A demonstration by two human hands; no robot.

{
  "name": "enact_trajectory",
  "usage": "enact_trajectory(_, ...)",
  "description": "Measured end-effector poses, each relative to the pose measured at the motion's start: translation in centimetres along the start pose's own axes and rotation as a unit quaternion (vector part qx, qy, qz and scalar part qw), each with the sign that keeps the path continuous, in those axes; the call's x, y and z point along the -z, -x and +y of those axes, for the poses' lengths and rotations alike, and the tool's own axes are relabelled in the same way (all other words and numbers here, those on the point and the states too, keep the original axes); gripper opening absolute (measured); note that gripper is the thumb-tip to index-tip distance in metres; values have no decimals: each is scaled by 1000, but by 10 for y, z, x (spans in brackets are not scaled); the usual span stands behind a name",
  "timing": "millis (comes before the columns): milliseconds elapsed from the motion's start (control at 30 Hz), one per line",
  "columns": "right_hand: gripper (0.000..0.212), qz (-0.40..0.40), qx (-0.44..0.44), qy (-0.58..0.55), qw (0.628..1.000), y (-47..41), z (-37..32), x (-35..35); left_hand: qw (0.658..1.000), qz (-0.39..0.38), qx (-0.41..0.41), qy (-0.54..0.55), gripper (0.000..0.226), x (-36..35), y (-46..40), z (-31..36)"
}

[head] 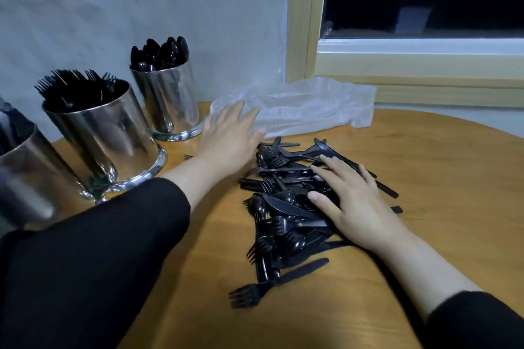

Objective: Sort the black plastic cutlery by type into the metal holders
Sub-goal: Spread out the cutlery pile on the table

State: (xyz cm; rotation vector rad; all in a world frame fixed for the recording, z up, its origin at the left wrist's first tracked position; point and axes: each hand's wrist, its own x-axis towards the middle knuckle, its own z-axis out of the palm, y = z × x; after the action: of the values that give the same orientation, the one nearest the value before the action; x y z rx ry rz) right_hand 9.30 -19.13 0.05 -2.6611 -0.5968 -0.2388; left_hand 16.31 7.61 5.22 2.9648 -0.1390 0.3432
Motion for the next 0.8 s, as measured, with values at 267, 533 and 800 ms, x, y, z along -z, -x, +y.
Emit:
enact_trajectory(267, 72, -52, -27, -30, 998, -32, 11, -2, 990, 130, 38, 48, 34, -16, -23, -31)
enact_trajectory(533, 40, -49, -19, -44, 998, -32, 8, 6, 983, -124, 63, 124, 64, -33, 57, -31)
enact_trajectory(800, 30, 101, 83, -65, 989, -2, -14, 14, 942, 52, 44, 329, 40, -18, 102, -3)
